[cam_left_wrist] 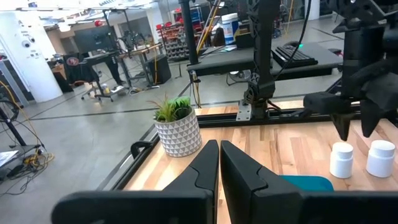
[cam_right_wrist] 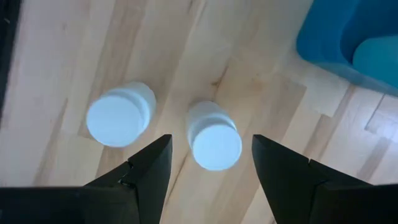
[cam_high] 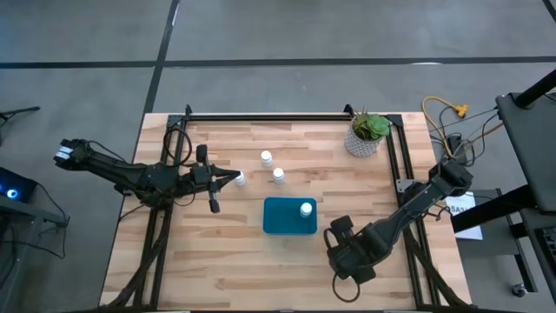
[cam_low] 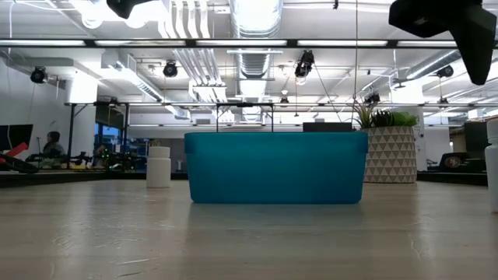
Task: Pick and place pill bottles into a basket
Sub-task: Put the white pill bottle into the blue bin
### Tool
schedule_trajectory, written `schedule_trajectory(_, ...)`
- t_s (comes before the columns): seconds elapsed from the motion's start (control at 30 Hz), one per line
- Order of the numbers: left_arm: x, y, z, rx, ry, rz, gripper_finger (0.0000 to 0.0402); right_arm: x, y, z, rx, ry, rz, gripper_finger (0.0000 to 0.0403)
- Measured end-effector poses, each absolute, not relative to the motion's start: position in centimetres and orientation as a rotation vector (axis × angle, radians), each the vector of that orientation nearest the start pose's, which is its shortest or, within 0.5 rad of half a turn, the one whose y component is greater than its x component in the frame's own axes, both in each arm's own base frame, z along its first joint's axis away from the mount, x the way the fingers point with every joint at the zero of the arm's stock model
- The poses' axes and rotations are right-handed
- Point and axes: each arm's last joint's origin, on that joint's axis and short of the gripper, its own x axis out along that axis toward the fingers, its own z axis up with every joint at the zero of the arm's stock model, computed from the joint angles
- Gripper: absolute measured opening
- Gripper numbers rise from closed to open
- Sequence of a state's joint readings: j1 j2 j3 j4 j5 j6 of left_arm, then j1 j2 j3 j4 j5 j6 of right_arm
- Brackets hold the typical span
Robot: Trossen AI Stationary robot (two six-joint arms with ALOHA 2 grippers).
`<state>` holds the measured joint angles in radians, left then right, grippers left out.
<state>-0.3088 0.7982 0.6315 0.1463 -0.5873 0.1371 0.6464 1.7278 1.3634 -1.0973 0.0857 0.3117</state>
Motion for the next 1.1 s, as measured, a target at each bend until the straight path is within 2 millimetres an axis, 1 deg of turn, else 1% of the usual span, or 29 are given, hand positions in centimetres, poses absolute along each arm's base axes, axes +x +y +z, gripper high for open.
schedule_trajectory(0.23,17.5,-3.9,30.9,0.145,0.038,0.277,0.0,25.6,18.9,23.9,-0.261,1.394,0.206,0.0215)
schedule_trajectory(0.53,17.6,-3.9,30.9,0.145,0.038,0.277,0.0,25.3,18.7,23.0,-0.268,1.407,0.203,0.0215)
schedule_trajectory(1.1,17.6,-3.9,30.9,0.145,0.038,0.277,0.0,25.4,18.8,22.7,-0.274,1.391,0.212,0.0215)
